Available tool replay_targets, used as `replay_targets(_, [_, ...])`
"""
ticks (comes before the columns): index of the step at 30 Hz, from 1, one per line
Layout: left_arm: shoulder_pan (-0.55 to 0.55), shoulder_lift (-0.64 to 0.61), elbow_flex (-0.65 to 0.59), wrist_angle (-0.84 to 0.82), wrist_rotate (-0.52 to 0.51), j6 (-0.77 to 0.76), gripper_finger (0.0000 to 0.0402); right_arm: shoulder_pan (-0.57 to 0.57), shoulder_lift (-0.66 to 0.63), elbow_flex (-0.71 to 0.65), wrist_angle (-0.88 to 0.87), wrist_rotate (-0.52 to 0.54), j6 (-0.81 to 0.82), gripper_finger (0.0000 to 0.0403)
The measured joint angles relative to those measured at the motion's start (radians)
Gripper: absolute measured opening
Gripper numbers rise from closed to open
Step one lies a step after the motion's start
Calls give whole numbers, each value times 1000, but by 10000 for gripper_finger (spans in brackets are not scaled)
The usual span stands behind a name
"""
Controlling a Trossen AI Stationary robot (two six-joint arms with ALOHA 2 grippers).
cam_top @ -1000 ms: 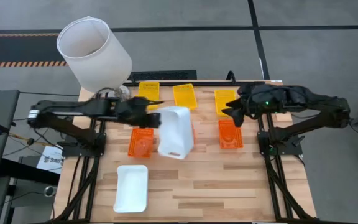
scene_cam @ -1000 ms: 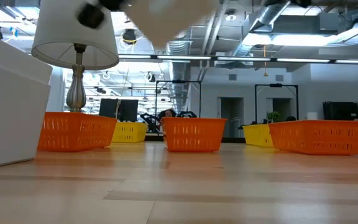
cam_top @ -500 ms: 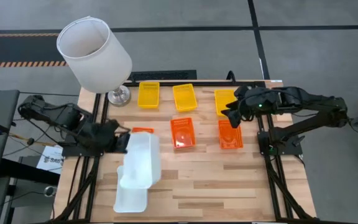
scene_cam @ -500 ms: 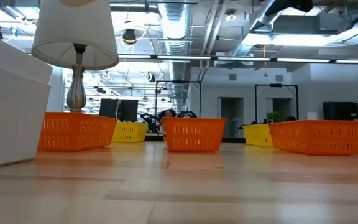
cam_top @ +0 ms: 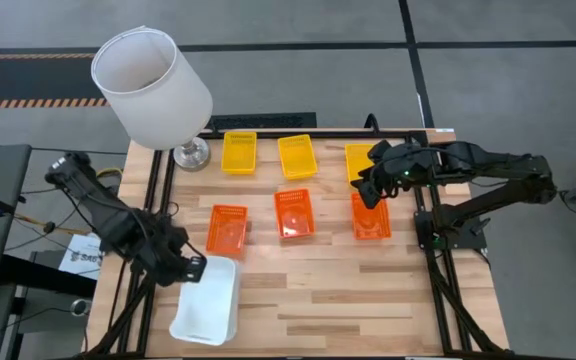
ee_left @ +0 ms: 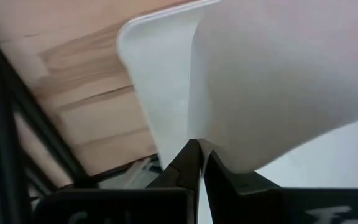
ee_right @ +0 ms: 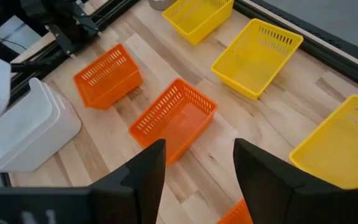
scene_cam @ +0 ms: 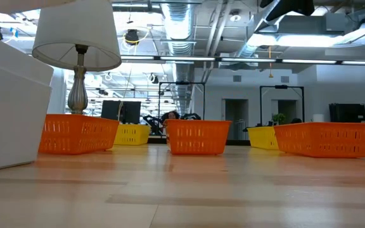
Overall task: Stack baskets by color
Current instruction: Stack the white bin on the left white bin
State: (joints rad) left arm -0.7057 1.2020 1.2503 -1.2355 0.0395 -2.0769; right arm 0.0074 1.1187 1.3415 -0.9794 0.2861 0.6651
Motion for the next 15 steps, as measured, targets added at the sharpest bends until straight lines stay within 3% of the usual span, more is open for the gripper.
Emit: replay_targets(15, [-78,45,-1,-40,-1,-170,0,1,0,0,0,-3,0,202])
